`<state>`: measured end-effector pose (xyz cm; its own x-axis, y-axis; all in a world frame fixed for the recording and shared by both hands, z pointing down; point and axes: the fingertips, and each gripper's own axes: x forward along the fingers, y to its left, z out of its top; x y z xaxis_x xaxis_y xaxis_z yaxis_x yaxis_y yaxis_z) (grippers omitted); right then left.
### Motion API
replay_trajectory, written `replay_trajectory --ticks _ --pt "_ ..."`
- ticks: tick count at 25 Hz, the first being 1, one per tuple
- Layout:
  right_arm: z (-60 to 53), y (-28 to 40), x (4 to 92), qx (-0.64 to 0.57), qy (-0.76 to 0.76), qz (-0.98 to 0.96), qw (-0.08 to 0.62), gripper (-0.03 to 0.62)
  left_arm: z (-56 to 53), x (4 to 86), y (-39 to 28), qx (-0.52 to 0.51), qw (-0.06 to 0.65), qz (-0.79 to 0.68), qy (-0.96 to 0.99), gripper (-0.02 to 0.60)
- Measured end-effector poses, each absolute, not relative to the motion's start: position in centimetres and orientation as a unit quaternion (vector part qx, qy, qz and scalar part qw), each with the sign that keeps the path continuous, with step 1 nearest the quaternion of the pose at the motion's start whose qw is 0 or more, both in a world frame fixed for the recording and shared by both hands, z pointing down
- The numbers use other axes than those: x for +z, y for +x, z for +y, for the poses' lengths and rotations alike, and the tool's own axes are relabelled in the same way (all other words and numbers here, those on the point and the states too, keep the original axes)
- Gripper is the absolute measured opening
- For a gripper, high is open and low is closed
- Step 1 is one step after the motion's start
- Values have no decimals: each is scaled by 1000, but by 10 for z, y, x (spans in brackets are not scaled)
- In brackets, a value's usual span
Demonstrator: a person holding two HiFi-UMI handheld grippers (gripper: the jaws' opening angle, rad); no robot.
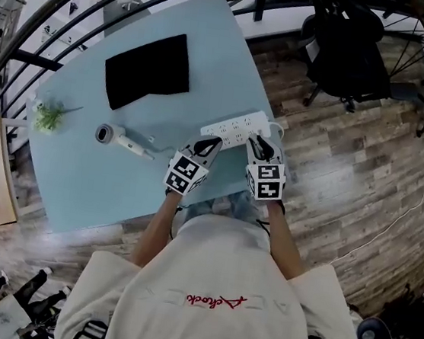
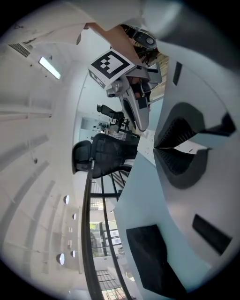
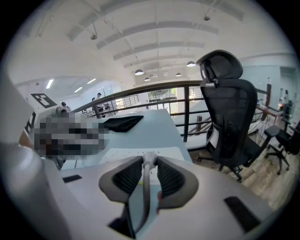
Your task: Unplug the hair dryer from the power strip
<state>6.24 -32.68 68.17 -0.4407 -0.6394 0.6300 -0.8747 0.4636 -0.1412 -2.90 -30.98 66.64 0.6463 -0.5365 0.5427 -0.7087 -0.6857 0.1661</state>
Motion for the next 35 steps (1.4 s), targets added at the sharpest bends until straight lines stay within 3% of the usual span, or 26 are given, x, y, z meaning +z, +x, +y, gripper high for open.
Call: replay_trajectory --ticks 35 --pt "-271 84 604 161 438 -870 163 110 -240 595 -20 168 151 -480 848 9"
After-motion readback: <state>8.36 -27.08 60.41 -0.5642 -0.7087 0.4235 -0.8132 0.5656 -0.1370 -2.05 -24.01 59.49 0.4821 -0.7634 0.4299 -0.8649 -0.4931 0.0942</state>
